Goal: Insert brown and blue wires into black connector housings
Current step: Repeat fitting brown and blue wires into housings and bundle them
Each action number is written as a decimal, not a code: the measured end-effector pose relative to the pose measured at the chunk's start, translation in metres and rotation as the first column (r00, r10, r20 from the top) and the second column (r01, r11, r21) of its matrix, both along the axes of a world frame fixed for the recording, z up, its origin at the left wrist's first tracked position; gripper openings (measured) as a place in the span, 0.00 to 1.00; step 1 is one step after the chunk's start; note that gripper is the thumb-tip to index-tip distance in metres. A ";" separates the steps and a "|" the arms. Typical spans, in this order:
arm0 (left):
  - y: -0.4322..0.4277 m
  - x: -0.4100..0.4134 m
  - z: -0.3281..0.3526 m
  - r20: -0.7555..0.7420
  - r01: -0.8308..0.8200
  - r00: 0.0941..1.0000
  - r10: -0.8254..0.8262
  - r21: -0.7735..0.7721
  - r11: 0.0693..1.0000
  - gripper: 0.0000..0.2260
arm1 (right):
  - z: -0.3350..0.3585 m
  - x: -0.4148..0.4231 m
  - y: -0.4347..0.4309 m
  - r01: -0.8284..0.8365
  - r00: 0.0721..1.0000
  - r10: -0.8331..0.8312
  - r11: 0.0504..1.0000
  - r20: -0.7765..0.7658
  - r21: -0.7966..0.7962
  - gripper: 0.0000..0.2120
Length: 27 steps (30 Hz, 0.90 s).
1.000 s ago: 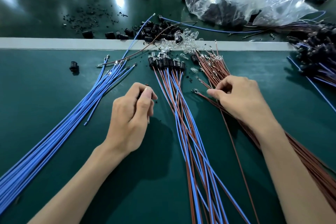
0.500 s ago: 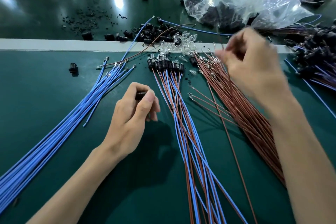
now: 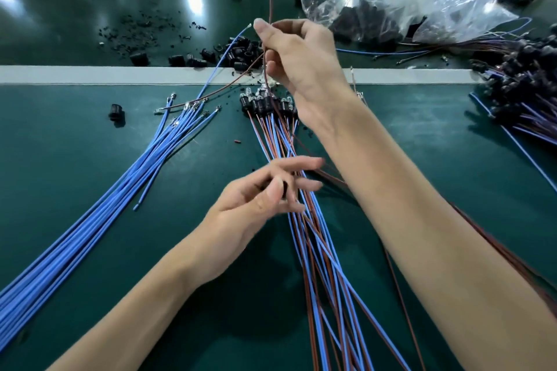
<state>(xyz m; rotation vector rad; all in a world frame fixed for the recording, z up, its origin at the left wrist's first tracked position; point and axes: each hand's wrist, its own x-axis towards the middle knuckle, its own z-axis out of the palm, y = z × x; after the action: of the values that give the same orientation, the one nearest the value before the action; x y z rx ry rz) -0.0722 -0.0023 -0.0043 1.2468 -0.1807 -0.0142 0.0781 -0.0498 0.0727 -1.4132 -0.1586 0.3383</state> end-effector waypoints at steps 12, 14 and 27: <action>0.001 0.001 -0.014 0.059 -0.145 0.988 0.142 0.049 0.988 0.11 | -0.001 -0.039 0.013 -0.217 0.974 0.225 0.947 -0.009 0.238 0.06; 0.006 0.002 -0.009 0.052 -0.172 0.983 0.177 -0.091 0.981 0.10 | -0.001 -0.031 0.007 -0.168 0.984 0.180 0.948 -0.020 0.272 0.03; 0.024 0.009 -0.006 -0.046 -0.525 0.848 0.527 -0.199 0.827 0.08 | -0.051 -0.066 -0.073 -0.773 0.563 0.826 0.523 -0.008 -0.360 0.09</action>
<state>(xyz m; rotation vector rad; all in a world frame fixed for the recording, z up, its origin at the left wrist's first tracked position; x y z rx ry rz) -0.0634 0.0221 -0.0099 1.0543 0.1579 0.4830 0.0119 -0.1232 0.0215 -1.6264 -0.9720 1.0706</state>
